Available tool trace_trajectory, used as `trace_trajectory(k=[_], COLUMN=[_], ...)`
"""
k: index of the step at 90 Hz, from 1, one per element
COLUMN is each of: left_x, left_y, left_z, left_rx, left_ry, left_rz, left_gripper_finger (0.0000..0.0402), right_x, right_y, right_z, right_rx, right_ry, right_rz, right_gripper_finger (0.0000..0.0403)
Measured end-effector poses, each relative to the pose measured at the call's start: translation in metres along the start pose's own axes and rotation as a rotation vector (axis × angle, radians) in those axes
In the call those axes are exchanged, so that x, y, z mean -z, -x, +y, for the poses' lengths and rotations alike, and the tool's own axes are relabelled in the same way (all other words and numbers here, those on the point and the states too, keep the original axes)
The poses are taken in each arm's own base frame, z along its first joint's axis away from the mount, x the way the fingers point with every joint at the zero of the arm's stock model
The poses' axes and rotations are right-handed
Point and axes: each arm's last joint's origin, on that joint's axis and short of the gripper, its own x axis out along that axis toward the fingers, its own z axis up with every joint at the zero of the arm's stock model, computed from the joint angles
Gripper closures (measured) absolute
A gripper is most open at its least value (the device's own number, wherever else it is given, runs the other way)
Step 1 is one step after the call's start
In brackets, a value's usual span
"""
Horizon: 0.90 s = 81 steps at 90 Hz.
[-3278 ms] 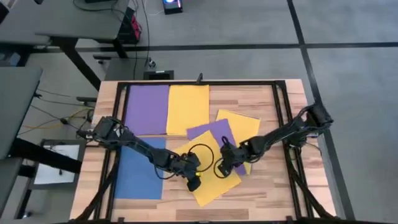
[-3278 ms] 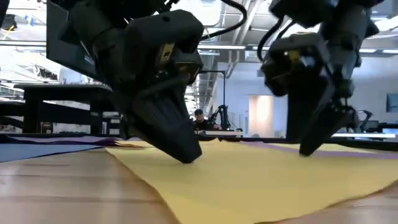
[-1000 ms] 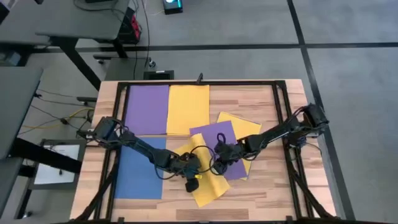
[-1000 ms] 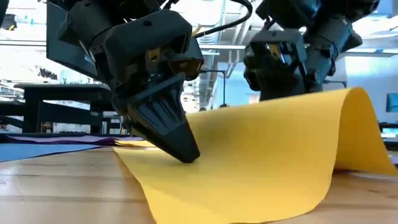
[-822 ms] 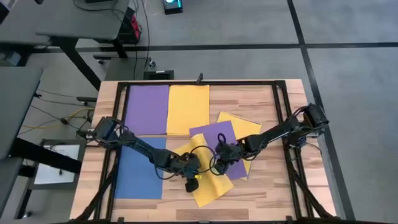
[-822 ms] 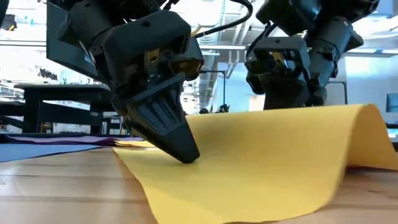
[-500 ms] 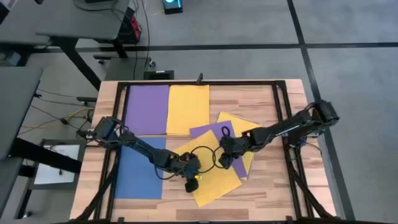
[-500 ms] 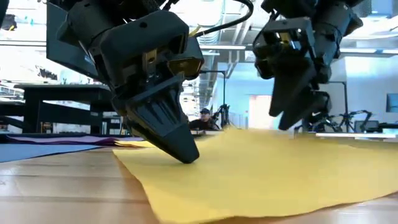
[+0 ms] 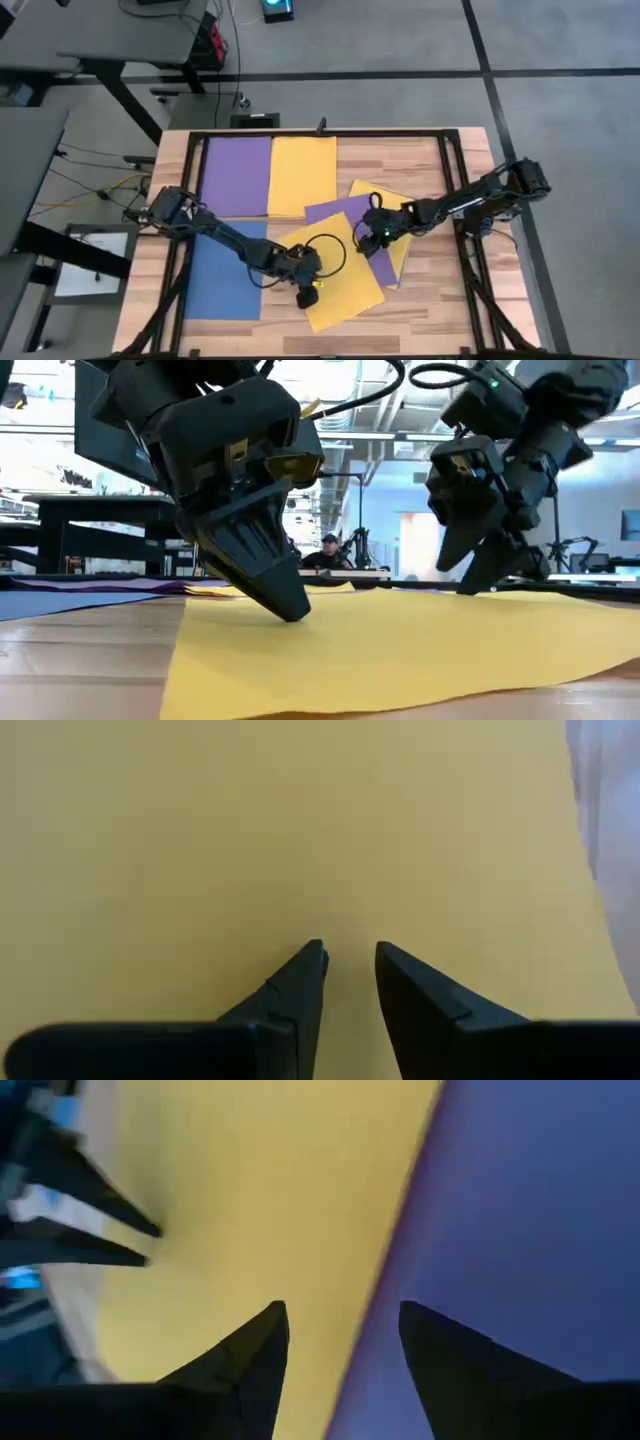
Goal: Organize paper
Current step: Stack the yellow paper on top of the yellow paper
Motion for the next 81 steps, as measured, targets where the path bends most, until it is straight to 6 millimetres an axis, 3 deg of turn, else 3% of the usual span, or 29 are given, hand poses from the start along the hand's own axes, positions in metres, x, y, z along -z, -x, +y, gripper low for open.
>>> trace_trajectory(k=[15, 45, 55, 68, 81], left_x=[0.000, -0.002, -0.002, -0.003, -0.005], left_y=[0.000, 0.000, 0.000, 0.000, -0.001], left_z=[0.000, 0.002, 0.002, 0.003, 0.005], left_rx=[0.000, -0.002, -0.002, -0.002, -0.005], left_ry=[0.000, -0.004, -0.008, -0.001, 0.012], left_rz=[-0.002, -0.005, -0.006, -0.009, -0.014], left_gripper_finger=[0.0320, 0.0320, 0.0320, 0.0320, 0.0320], right_x=[0.006, 0.012, 0.011, 0.013, 0.010], right_y=[-0.009, -0.016, -0.015, -0.026, -0.036], right_z=[-0.002, 0.014, 0.017, 0.009, 0.014], right_rx=[-0.072, -0.225, -0.250, -0.210, -0.262], right_ry=[-0.003, 0.061, 0.067, 0.044, 0.029], right_rz=[-0.019, -0.051, -0.064, -0.050, -0.070], right_gripper_finger=[0.0194, 0.0193, 0.0197, 0.0208, 0.0229])
